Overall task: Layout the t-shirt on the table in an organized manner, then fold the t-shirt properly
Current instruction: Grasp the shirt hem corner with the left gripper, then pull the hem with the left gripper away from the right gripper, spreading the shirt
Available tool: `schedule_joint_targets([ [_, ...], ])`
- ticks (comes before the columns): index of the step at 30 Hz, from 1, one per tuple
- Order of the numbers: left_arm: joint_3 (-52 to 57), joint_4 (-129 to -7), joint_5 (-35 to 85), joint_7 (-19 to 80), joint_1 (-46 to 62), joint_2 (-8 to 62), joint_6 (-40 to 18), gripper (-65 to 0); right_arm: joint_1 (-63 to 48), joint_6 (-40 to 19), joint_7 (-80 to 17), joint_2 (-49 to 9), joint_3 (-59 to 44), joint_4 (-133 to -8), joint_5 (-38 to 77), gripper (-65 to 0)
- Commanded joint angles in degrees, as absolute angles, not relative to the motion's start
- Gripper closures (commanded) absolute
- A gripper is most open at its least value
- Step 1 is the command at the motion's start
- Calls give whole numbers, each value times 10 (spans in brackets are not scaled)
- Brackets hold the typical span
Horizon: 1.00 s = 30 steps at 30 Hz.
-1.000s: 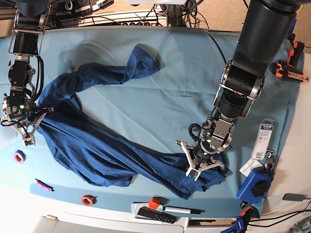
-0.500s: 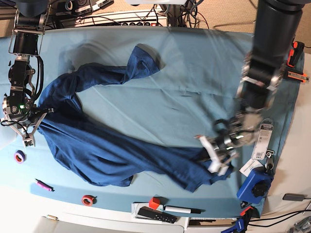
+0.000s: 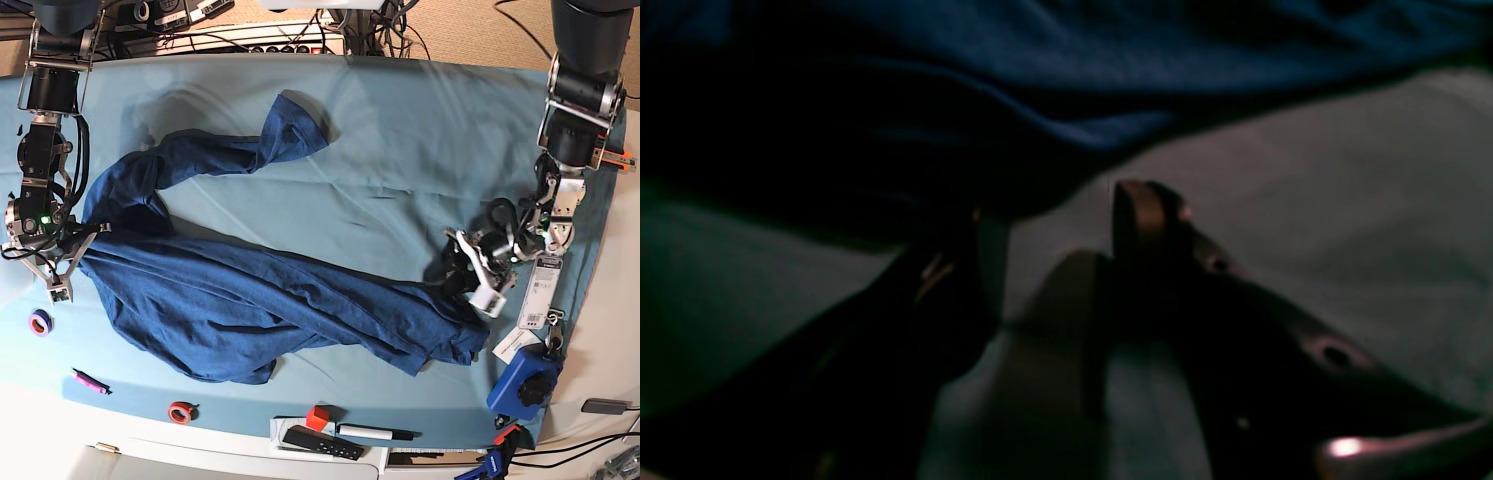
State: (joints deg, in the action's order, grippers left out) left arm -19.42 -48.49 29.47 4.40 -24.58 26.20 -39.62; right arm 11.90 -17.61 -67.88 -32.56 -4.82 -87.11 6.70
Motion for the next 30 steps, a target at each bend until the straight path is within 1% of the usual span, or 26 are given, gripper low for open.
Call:
schedule_joint_targets([
  [1, -181, -513, 307, 26, -262, 272, -400, -262, 132, -171, -671, -341, -53, -880, 60, 0],
  [4, -137, -561, 305, 25, -266, 266, -394, -262, 132, -171, -671, -341, -53, -880, 60, 0],
  [8, -124, -562, 263, 44, -307, 250, -283, -262, 132, -171, -671, -341, -53, -880, 60, 0],
  [9, -126, -556, 259, 55, -319, 246, -259, -262, 132, -171, -670, -341, -53, -880, 60, 0],
  [10, -130, -548, 256, 57, -332, 242, -248, -262, 132, -171, -670, -341, -53, -880, 60, 0],
  [14, -154, -478, 231, 58, -387, 218, -244, -262, 132, -171, -665, -341, -53, -880, 60, 0],
  [17, -190, -388, 211, 66, -432, 190, -270, -260, 132, -171, -665, -341, -53, -880, 60, 0],
  [21, -213, -291, 205, 56, -472, 153, -267, -260, 132, -171, -664, -341, -53, -880, 60, 0],
  [24, -213, -279, 200, 56, -478, 138, -268, -260, 132, -171, -664, -341, -53, -880, 60, 0],
  [26, -213, -279, 172, 56, -478, 128, -262, -260, 132, -171, -664, -341, -53, -880, 60, 0],
  [30, -213, -279, 131, 56, -476, 117, -236, -260, 132, -171, -665, -341, -53, -880, 60, 0],
])
